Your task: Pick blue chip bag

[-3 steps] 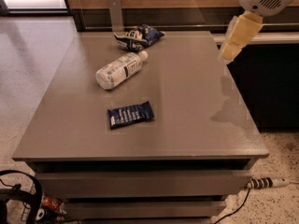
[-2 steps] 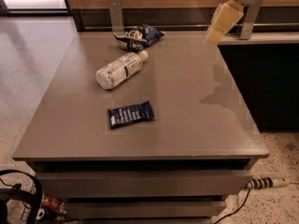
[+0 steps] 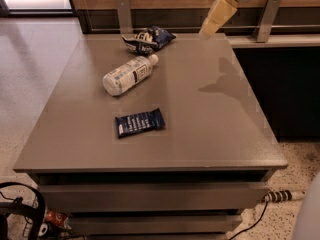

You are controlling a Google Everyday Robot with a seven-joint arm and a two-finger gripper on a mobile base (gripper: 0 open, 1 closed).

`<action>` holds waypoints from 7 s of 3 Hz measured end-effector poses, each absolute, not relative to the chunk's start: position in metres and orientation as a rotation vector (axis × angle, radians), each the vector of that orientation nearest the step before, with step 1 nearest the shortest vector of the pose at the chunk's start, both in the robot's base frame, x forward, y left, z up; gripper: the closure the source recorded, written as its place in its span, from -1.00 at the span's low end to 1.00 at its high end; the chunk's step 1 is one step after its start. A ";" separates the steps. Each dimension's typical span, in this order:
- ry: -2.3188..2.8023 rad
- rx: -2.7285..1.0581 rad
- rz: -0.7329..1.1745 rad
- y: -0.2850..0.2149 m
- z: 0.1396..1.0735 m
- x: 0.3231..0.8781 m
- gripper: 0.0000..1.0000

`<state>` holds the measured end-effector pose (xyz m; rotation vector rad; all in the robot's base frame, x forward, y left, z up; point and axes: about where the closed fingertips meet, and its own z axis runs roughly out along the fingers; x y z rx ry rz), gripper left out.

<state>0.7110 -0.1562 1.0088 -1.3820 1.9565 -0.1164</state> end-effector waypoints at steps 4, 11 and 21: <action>1.901 -1.285 0.128 -0.101 0.953 0.777 -1.00; 1.810 -1.045 0.549 0.026 0.855 0.879 -1.00; 1.860 -1.055 0.628 0.043 0.828 0.879 1.00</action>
Offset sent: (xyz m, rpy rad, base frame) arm 0.0151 0.0123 -0.0137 0.0700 0.0108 0.0022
